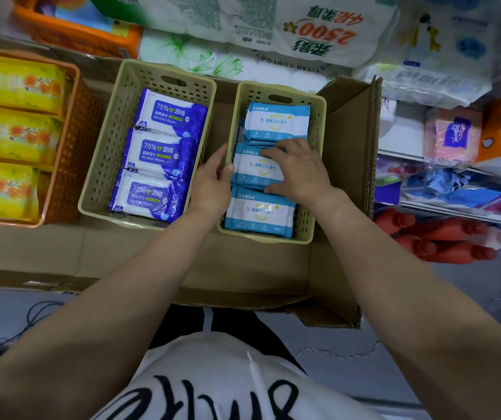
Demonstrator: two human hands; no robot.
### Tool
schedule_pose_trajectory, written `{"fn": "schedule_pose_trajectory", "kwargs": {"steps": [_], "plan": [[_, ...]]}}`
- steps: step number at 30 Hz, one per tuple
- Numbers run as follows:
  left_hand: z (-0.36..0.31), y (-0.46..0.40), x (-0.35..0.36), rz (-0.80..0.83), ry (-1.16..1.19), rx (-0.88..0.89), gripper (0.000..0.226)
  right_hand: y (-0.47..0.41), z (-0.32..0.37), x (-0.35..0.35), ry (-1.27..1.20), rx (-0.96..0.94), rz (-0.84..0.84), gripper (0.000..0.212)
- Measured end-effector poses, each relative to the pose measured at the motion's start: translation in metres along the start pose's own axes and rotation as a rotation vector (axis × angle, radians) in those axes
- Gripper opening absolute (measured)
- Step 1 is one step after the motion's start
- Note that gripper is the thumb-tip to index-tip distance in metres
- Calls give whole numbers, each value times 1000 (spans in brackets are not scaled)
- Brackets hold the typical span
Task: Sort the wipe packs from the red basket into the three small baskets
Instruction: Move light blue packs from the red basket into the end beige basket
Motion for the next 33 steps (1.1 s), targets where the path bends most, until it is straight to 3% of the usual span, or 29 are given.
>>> {"fn": "schedule_pose_trajectory", "kwargs": {"steps": [10,14,21,26,31,33], "plan": [[6,17,-8,-69,-66,-20,46,7,0,-2,-4,1,-36,78],[0,34,-30,-186,-155,76,41,24,18,-7,-60,5,-140,63],[8,38,-46,-189,48,2,35,50,30,29,6,53,3,53],[11,32,-80,-264,58,0,28,42,22,10,-88,129,-204,53],[19,19,-139,-360,-160,41,31,26,25,38,-17,219,-11,51],[23,13,-158,-373,-258,60,33,26,20,42,-54,275,-20,47]]}}
Point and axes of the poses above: each hand's wrist, its own y-axis away from the middle knuckle, its own x-axis out of the palm, z = x × y, the point moved 8 cm from there along -y, towards the middle knuckle, and after that the axes turned 12 degrees about -y, right-handed, at the moved point
